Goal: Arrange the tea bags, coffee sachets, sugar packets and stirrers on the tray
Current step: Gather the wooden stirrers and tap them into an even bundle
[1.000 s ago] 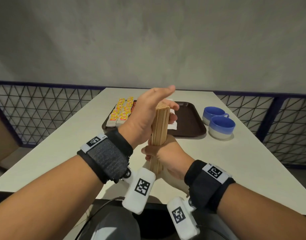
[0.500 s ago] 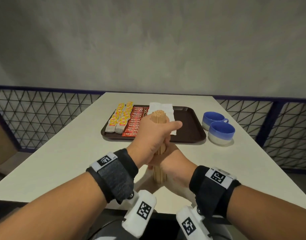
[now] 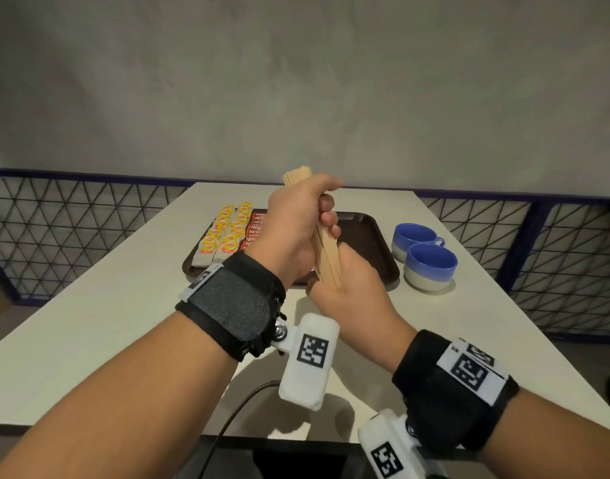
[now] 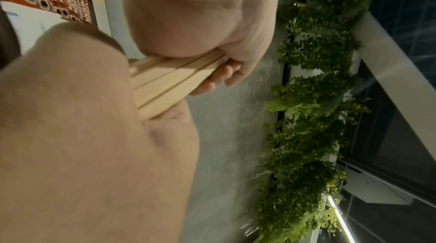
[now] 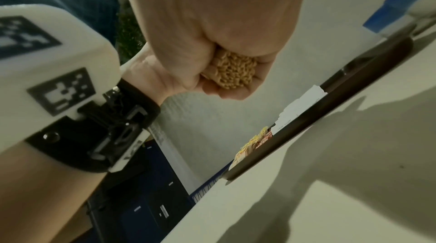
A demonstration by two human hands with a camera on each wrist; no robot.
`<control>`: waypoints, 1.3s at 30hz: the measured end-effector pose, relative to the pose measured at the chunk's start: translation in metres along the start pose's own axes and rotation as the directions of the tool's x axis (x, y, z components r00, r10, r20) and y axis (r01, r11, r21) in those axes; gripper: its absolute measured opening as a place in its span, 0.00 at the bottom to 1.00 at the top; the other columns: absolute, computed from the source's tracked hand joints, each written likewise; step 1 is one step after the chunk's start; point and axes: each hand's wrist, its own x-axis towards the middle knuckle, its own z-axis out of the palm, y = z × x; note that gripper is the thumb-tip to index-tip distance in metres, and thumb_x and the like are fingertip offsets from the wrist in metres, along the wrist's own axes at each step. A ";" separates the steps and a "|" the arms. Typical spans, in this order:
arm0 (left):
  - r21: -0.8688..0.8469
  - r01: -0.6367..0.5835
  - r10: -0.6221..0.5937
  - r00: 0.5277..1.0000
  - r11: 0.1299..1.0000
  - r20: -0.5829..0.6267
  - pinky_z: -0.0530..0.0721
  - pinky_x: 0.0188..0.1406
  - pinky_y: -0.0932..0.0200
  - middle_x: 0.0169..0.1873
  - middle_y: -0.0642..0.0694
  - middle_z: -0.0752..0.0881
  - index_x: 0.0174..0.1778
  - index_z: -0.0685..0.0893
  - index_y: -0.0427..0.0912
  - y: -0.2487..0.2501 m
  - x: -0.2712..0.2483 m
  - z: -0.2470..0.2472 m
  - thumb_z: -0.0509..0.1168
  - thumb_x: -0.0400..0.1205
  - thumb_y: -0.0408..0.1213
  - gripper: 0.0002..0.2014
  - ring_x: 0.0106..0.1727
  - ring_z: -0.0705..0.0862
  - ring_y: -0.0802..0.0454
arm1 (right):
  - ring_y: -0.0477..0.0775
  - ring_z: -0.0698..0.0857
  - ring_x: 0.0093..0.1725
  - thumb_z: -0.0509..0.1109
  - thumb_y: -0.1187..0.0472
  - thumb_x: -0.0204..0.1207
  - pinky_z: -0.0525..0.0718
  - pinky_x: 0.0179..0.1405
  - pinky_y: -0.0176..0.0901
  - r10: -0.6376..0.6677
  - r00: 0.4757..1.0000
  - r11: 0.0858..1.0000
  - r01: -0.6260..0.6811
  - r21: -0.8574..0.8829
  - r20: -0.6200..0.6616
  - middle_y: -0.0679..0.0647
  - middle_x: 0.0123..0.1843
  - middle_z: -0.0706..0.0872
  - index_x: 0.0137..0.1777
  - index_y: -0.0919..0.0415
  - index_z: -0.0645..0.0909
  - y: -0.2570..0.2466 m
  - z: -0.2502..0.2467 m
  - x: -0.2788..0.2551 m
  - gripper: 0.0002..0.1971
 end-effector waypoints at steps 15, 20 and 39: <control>-0.066 0.034 -0.020 0.980 0.997 0.200 0.76 0.77 0.39 0.74 0.35 0.84 0.67 0.85 0.45 0.023 0.078 -0.170 0.60 0.88 0.58 0.22 0.76 0.83 0.39 | 0.52 0.81 0.31 0.72 0.66 0.79 0.84 0.27 0.40 0.537 0.843 0.843 -0.536 -0.030 0.031 0.60 0.41 0.82 0.62 0.64 0.75 0.077 -0.052 0.128 0.14; -0.217 0.043 -0.014 0.991 0.975 0.133 0.80 0.72 0.46 0.69 0.40 0.87 0.58 0.88 0.47 0.017 0.097 -0.182 0.61 0.88 0.56 0.18 0.72 0.86 0.43 | 0.57 0.89 0.45 0.74 0.66 0.78 0.92 0.52 0.48 0.685 0.728 0.712 -0.660 -0.241 0.032 0.62 0.47 0.87 0.58 0.67 0.80 0.089 -0.041 0.176 0.11; -0.126 0.107 -0.110 0.994 0.986 -0.011 0.86 0.58 0.53 0.57 0.45 0.92 0.57 0.87 0.47 -0.003 0.101 -0.170 0.65 0.84 0.51 0.14 0.53 0.91 0.49 | 0.62 0.83 0.64 0.62 0.53 0.88 0.83 0.63 0.50 0.546 0.837 0.608 -0.368 -0.704 0.034 0.62 0.67 0.83 0.73 0.65 0.76 0.061 -0.037 0.209 0.20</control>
